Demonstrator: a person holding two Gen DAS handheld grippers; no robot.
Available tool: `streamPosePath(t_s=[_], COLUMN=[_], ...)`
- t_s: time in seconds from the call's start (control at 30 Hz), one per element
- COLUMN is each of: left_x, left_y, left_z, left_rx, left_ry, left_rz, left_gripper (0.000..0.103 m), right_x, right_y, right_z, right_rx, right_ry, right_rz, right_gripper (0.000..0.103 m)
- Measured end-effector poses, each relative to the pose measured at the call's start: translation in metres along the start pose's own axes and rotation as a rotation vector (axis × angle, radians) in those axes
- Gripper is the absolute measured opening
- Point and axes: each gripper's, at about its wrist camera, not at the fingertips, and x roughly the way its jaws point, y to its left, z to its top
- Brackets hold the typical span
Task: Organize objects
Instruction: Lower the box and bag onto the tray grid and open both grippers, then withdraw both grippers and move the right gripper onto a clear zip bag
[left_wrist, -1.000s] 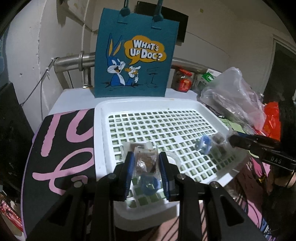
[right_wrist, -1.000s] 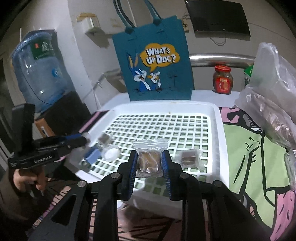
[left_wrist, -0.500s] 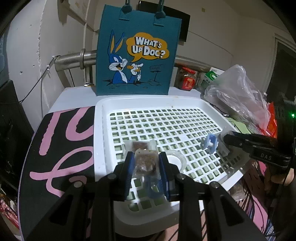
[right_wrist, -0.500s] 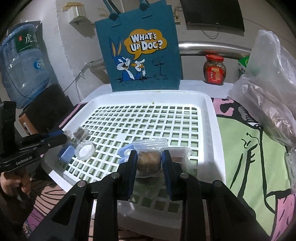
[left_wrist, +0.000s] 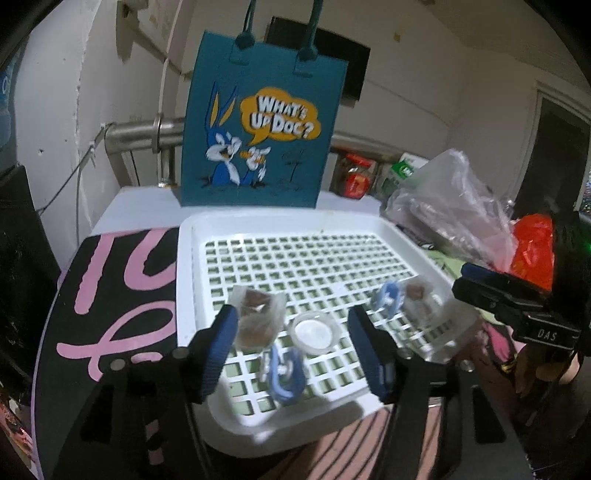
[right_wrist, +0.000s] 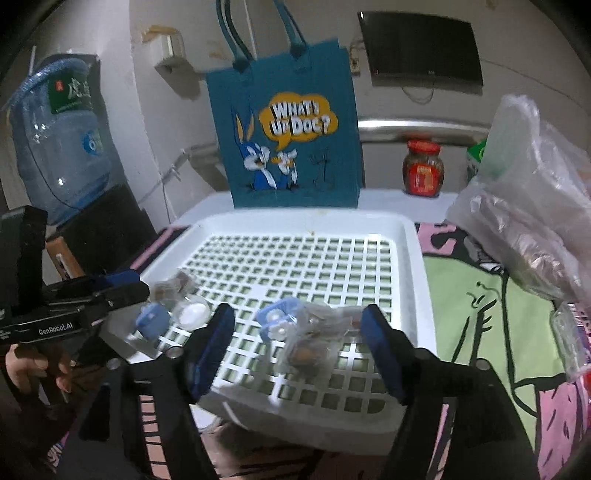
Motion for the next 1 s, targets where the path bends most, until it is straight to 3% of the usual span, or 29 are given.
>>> streamPosePath(t_s=[0.27, 0.57, 1.0], left_x=[-0.031, -0.042, -0.031], left_y=[-0.013, -0.025, -0.048], left_z=[-0.003, -0.019, -0.051], left_rx=[0.005, 0.032, 0.107], left_ry=[-0.065, -0.038, 0.1], left_rz=[-0.038, -0.057, -0.104], left_gripper=[0.066, 0.066, 0.066], right_x=[-0.037, -0.063, -0.056], right_y=[0.015, 0.03, 0.041], right_z=[-0.006, -0.023, -0.059], right_rx=[-0.004, -0.035, -0.091], right_ry=[-0.07, -0.098, 0.068], right_rz=[0.033, 0.053, 0.094], right_gripper=[0.082, 0.084, 0.084])
